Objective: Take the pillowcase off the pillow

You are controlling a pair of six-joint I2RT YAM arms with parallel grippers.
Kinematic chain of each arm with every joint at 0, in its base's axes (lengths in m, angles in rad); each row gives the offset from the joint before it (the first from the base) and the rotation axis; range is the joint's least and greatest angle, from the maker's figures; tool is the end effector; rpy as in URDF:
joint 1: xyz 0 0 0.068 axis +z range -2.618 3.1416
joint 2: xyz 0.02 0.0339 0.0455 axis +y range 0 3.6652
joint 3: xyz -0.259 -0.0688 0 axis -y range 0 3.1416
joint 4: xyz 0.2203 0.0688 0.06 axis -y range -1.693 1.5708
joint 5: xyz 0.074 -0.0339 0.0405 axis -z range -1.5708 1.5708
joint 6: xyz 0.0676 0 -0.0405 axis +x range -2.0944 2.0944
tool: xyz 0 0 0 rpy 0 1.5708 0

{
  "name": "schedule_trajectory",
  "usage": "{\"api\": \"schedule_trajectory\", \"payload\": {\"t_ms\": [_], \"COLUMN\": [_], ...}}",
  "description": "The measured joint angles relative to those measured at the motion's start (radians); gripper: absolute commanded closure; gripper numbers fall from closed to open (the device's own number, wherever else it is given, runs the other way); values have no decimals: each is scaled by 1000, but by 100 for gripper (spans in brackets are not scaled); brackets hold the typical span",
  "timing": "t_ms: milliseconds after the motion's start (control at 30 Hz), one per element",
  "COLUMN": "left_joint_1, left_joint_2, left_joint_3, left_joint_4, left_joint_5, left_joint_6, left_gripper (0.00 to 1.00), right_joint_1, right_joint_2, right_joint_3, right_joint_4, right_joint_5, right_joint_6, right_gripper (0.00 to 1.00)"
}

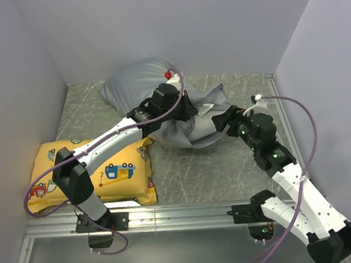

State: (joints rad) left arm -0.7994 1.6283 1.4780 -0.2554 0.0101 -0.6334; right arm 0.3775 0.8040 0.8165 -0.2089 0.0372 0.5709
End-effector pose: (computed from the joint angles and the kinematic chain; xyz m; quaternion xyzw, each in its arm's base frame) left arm 0.2726 -0.2814 0.3425 0.0720 0.8319 -0.3644 0.4121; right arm 0.1856 0.0709 0.3351 0.0864 0.7681 0.2768 0.5708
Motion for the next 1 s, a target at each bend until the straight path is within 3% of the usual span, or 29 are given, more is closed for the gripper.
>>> {"api": "schedule_trajectory", "payload": {"t_ms": [167, 733, 833, 867, 933, 967, 1000], "left_joint_1": [9, 26, 34, 36, 39, 41, 44], "left_joint_2": [5, -39, -54, -58, -63, -64, -64], "left_joint_3": [2, -66, -77, -80, -87, -88, -89], "left_joint_4": [12, 43, 50, 50, 49, 49, 48], "left_joint_5": [23, 46, 47, 47, 47, 47, 47], "left_joint_6": [-25, -41, -41, -41, -41, -40, -40], "left_gripper": [99, 99, 99, 99, 99, 98, 98], "right_joint_1": [29, 31, 31, 31, 32, 32, 32], "right_joint_2": [16, 89, 139, 158, 185, 193, 196], "right_joint_3": [-129, -280, -282, -282, -281, -280, -280], "right_joint_4": [34, 344, 408, 428, 455, 461, 464], "right_joint_5": [16, 51, 44, 39, 31, 29, 28], "right_joint_6": [62, 207, 220, 223, 220, 225, 223], "right_gripper": [12, 8, 23, 47, 86, 100, 100]}}
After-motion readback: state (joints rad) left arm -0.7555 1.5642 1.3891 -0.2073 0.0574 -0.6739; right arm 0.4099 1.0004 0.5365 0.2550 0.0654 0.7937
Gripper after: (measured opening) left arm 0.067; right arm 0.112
